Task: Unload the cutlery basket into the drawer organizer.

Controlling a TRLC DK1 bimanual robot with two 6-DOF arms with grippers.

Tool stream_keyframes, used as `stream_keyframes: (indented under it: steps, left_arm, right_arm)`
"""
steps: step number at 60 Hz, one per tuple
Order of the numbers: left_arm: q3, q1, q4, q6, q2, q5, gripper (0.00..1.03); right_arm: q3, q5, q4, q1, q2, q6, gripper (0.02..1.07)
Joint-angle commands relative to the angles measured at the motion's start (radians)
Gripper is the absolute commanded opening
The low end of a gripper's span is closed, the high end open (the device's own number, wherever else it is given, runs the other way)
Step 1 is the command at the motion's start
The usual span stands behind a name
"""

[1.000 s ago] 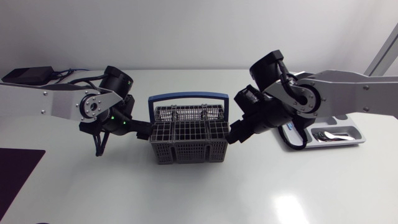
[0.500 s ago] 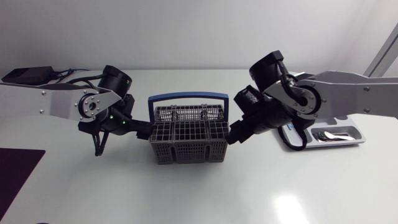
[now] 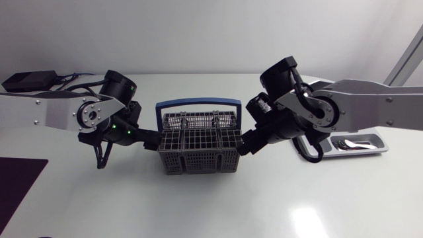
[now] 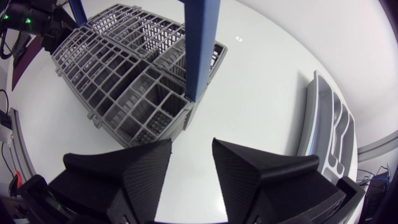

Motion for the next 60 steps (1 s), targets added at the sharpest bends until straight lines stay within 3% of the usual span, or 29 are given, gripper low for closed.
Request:
stream_keyframes:
  steps: [1, 5, 14, 44, 52, 60]
  left_arm:
    - [-0.034, 0.003, 0.012, 0.015, -0.031, 0.022, 0.99]
    - [-0.040, 0.012, 0.009, 0.021, -0.048, 0.022, 0.99]
    - [-0.063, 0.026, -0.010, 0.035, -0.115, 0.022, 0.99]
    - [-0.166, 0.067, -0.108, 0.105, -0.422, 0.023, 0.99]
    - [-0.191, 0.078, -0.140, 0.128, -0.507, 0.022, 0.99]
    - [-0.221, 0.087, -0.159, 0.154, -0.589, 0.022, 0.99]
  right_arm:
    - [-0.028, -0.014, 0.005, -0.004, -0.021, 0.014, 0.83]
    - [-0.036, -0.012, -0.006, -0.016, -0.030, 0.012, 0.96]
    - [-0.054, -0.006, -0.017, -0.058, -0.073, -0.006, 1.02]
    - [-0.137, 0.090, -0.005, -0.193, -0.278, -0.081, 1.02]
    - [-0.212, 0.210, 0.098, -0.197, -0.361, -0.129, 1.02]
    - [-0.263, 0.213, 0.147, -0.248, -0.449, -0.140, 1.02]
